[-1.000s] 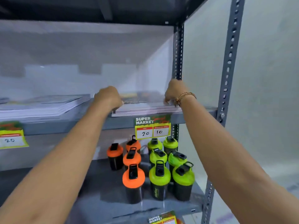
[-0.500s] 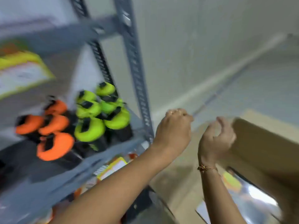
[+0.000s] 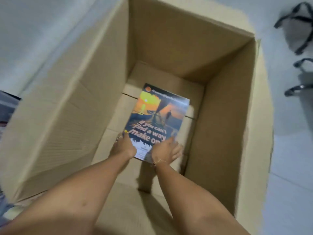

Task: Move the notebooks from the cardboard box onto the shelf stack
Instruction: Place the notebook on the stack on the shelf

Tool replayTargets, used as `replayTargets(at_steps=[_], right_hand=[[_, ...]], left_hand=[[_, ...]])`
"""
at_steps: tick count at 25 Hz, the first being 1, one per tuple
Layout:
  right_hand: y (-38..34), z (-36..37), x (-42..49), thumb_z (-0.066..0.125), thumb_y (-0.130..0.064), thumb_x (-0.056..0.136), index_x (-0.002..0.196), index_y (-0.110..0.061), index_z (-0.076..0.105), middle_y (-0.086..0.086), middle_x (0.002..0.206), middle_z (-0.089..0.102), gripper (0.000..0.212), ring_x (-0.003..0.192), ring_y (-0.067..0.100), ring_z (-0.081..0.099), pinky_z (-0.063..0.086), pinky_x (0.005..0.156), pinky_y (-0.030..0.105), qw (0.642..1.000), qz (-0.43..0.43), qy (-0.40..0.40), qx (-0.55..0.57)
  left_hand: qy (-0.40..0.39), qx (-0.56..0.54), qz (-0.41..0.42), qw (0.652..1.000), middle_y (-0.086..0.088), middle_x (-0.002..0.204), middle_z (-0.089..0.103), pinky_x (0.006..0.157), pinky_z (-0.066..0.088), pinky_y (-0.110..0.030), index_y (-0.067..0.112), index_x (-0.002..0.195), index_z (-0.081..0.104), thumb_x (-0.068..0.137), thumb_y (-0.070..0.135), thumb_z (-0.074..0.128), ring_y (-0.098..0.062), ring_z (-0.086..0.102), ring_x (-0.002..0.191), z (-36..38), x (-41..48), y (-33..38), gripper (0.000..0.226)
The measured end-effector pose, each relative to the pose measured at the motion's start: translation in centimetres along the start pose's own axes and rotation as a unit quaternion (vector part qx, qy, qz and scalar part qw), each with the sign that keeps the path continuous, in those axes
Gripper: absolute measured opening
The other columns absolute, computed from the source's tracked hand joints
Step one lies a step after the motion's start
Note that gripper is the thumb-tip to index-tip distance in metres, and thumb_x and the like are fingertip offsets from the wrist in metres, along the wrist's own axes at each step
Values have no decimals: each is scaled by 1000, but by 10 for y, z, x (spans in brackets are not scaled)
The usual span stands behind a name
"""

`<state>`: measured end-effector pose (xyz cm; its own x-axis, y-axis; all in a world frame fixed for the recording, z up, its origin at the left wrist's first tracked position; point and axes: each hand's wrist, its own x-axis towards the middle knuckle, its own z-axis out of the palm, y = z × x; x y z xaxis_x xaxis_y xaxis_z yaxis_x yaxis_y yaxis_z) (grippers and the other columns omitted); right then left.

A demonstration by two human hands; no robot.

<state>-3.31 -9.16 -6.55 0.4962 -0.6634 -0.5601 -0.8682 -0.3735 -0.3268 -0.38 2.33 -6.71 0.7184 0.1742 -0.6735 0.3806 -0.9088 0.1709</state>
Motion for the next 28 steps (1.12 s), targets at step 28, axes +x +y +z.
replayTargets(at_steps=[28], right_hand=[[-291,-220,-545,69,-9,74,111,-4,65,14,116,68,37,108,21,64,50,99,38,523,-613,-114,581]], left_hand=[[786,-95,-60,608,-26,102,65,77,40,-40,9,120,61,92,16,53,-38,57,101,-438,-505,-261,30]])
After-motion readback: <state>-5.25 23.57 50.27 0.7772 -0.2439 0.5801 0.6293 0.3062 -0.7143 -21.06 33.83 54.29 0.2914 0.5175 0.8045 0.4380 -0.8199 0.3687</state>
